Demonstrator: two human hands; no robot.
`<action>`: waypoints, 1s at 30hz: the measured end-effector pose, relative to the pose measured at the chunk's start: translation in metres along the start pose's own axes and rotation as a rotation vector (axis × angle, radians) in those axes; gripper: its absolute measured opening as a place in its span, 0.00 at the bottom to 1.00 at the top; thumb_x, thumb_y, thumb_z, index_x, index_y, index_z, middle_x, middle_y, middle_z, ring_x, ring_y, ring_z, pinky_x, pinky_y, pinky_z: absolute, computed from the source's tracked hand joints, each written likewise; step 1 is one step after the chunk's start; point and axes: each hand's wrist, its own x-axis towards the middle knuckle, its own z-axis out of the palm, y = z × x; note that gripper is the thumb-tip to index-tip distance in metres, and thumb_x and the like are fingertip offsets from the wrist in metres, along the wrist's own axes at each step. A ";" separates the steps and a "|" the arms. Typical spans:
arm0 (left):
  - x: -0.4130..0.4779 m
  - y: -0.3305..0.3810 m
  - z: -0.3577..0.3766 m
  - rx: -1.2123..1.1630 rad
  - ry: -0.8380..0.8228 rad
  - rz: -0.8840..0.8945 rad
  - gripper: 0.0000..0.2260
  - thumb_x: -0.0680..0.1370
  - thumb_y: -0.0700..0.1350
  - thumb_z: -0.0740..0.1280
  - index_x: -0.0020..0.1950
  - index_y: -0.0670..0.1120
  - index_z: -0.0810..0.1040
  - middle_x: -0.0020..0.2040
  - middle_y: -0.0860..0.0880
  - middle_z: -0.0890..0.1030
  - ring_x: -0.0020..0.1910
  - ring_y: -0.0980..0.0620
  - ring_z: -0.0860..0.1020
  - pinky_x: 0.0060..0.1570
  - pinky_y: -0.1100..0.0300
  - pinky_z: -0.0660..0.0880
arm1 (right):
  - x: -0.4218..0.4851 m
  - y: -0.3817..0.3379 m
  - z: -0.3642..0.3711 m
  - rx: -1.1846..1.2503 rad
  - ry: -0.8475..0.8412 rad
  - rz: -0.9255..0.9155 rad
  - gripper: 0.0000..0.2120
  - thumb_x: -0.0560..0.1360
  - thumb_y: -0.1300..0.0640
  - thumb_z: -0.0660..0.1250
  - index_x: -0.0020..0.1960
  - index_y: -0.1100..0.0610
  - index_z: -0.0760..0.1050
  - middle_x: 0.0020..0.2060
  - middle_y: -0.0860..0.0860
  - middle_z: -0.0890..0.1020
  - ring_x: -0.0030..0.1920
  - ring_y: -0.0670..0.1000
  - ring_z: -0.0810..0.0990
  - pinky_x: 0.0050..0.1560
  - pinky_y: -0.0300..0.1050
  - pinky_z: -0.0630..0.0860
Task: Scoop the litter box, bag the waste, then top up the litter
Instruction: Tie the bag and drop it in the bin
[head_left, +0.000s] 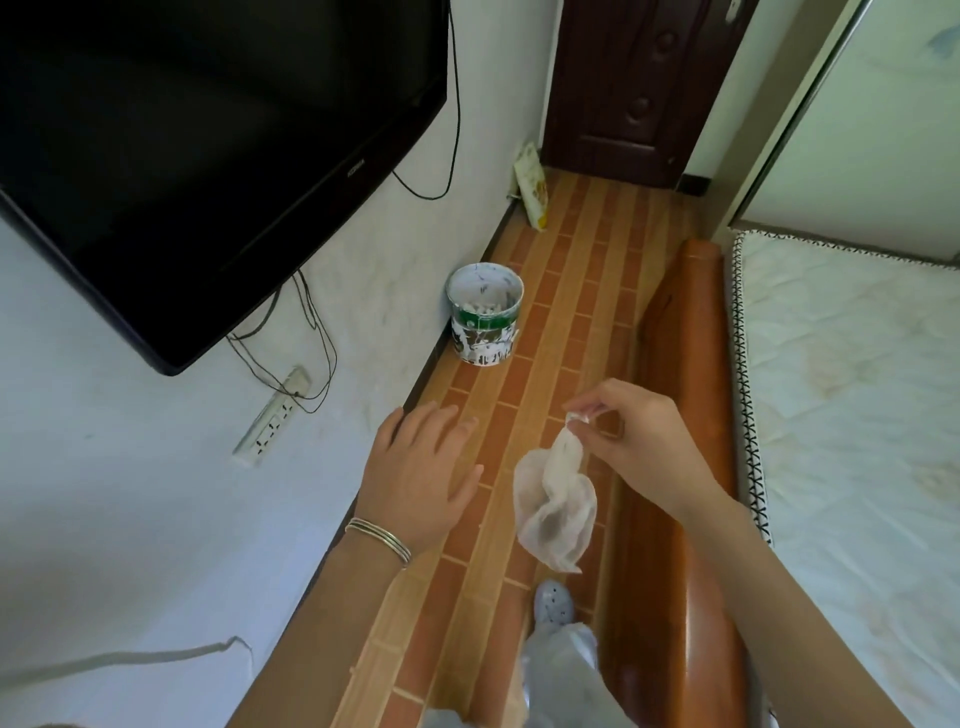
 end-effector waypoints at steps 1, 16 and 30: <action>0.011 0.001 0.004 0.002 -0.009 -0.009 0.21 0.74 0.57 0.55 0.60 0.49 0.78 0.58 0.49 0.79 0.60 0.46 0.75 0.63 0.50 0.59 | 0.009 0.009 -0.002 0.002 -0.009 -0.005 0.07 0.71 0.60 0.72 0.47 0.53 0.80 0.40 0.44 0.80 0.43 0.42 0.79 0.46 0.41 0.78; 0.216 0.034 0.036 0.051 0.001 -0.093 0.21 0.74 0.55 0.54 0.61 0.48 0.76 0.60 0.46 0.78 0.60 0.44 0.76 0.63 0.45 0.66 | 0.201 0.151 -0.062 -0.028 -0.095 -0.149 0.07 0.70 0.62 0.71 0.47 0.55 0.79 0.39 0.44 0.79 0.41 0.44 0.78 0.43 0.42 0.77; 0.352 0.028 0.086 0.089 -0.056 -0.048 0.22 0.74 0.55 0.53 0.59 0.48 0.78 0.57 0.49 0.80 0.58 0.46 0.76 0.60 0.48 0.69 | 0.306 0.249 -0.069 -0.037 -0.147 -0.148 0.04 0.71 0.59 0.71 0.46 0.53 0.79 0.39 0.43 0.79 0.40 0.42 0.79 0.41 0.45 0.78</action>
